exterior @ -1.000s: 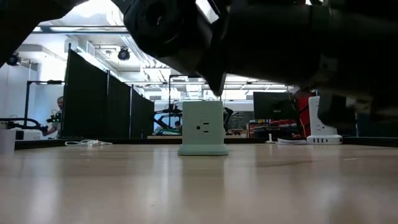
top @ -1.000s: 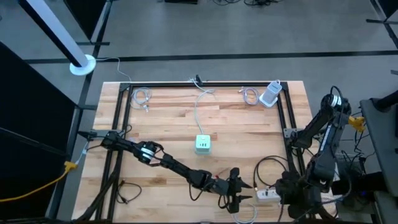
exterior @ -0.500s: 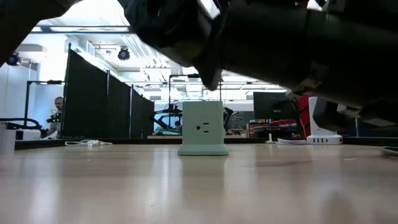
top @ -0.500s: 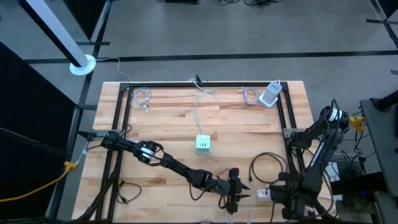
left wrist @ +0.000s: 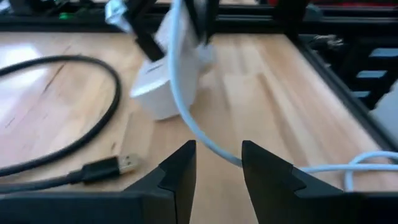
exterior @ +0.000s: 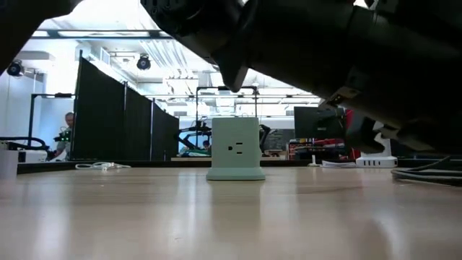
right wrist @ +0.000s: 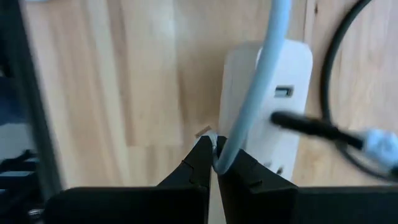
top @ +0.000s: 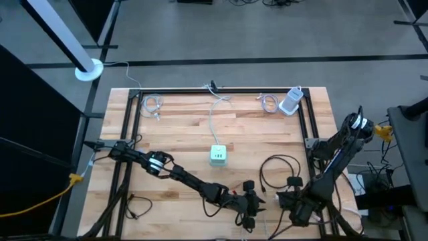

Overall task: Insert USB
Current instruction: Insert the green charger cable into the pink outlet extension

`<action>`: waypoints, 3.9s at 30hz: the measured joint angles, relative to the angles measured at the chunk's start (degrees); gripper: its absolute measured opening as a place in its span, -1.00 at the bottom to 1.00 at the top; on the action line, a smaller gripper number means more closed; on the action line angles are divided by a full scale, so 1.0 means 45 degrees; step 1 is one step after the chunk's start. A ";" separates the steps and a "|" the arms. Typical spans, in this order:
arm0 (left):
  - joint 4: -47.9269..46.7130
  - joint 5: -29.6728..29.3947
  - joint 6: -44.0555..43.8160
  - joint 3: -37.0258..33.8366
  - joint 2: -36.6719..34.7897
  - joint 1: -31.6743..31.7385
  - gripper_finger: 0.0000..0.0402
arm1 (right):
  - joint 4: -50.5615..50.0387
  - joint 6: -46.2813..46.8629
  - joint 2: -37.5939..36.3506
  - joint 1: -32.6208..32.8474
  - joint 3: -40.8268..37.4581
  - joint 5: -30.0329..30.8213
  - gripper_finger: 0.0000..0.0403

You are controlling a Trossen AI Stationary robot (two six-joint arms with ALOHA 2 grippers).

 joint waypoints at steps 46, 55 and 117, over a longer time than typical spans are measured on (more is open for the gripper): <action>-0.0788 0.0366 0.0662 0.0000 -0.0019 0.0873 -0.38 | -0.0229 0.4347 -0.0692 0.1756 -0.1366 -0.2741 -1.00; -0.0437 0.1664 0.0753 0.0000 -0.0019 0.0634 -0.44 | 0.0065 0.3551 0.0021 0.1616 -0.1560 -0.2356 -1.00; -0.1340 0.0350 0.1386 0.0033 0.0223 0.0351 0.37 | 0.1673 0.0952 0.0488 -0.0079 -0.1560 -0.0418 -1.00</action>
